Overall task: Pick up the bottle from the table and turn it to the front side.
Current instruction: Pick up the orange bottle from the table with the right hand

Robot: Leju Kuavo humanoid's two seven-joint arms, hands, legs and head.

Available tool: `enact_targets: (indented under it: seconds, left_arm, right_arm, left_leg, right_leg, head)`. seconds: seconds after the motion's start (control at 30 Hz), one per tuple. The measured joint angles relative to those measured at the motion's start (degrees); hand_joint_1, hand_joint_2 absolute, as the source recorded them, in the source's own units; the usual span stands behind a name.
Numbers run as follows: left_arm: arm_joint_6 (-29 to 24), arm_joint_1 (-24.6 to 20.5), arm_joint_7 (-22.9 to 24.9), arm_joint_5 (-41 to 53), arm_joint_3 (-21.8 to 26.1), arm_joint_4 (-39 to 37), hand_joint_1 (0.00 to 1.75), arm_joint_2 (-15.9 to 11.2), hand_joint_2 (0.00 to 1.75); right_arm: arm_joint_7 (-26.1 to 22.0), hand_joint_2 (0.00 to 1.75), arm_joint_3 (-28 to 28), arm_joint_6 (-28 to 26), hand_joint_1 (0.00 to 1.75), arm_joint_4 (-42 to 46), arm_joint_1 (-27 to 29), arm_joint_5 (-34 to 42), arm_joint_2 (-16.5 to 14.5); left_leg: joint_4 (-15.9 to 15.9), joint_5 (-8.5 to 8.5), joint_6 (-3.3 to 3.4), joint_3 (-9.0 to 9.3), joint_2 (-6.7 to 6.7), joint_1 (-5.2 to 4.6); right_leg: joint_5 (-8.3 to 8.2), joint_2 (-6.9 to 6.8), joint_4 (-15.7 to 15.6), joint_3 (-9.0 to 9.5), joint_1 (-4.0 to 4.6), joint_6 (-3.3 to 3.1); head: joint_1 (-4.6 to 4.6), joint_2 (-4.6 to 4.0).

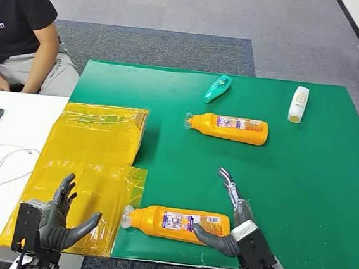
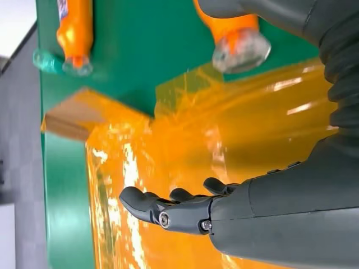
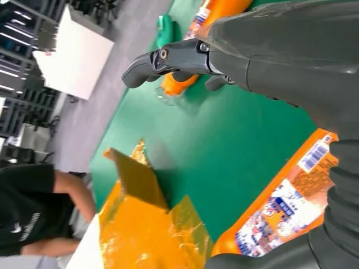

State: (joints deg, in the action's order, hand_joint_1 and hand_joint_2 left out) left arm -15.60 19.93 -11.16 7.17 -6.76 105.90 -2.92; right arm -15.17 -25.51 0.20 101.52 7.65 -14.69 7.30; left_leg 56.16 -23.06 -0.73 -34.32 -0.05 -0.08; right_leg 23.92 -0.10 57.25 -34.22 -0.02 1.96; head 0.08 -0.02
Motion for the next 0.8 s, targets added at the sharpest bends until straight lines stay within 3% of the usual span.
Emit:
enact_targets:
  seconds: [0.17,0.33,0.8]
  left_arm:
    - [0.7,-1.4,-0.7,0.9,-3.0,0.0,0.0,-0.4,1.75]
    - [2.0,-3.1,0.6,1.9,-4.6,-0.5,0.0,-0.7,1.75]
    - [3.1,-6.9,0.1,0.5,-5.7,-4.3,0.0,-0.5,1.75]
  right_arm:
    - [3.7,1.75,-2.0,0.1,0.0,-2.8,-2.3,-14.8,2.8]
    - [9.2,1.75,-6.4,6.6,0.0,-8.6,-5.5,-22.3,7.2]
    - [13.4,1.75,-13.6,9.9,0.0,-13.9,-10.7,-20.7,13.8]
  left_leg:
    - [0.0,0.01,0.03,0.01,-0.01,-0.01]
    - [0.0,0.04,0.05,0.0,-0.01,-0.02]
    - [0.0,0.06,0.06,0.01,0.0,-0.03]
  right_leg:
    - [-0.02,-0.01,0.0,0.04,-0.01,0.02]
    - [-0.07,-0.01,0.0,0.03,-0.02,0.05]
    - [-0.06,0.0,0.0,0.02,-0.02,0.06]
  head:
    - [0.0,0.0]
    - [0.0,0.0]
    - [0.0,0.0]
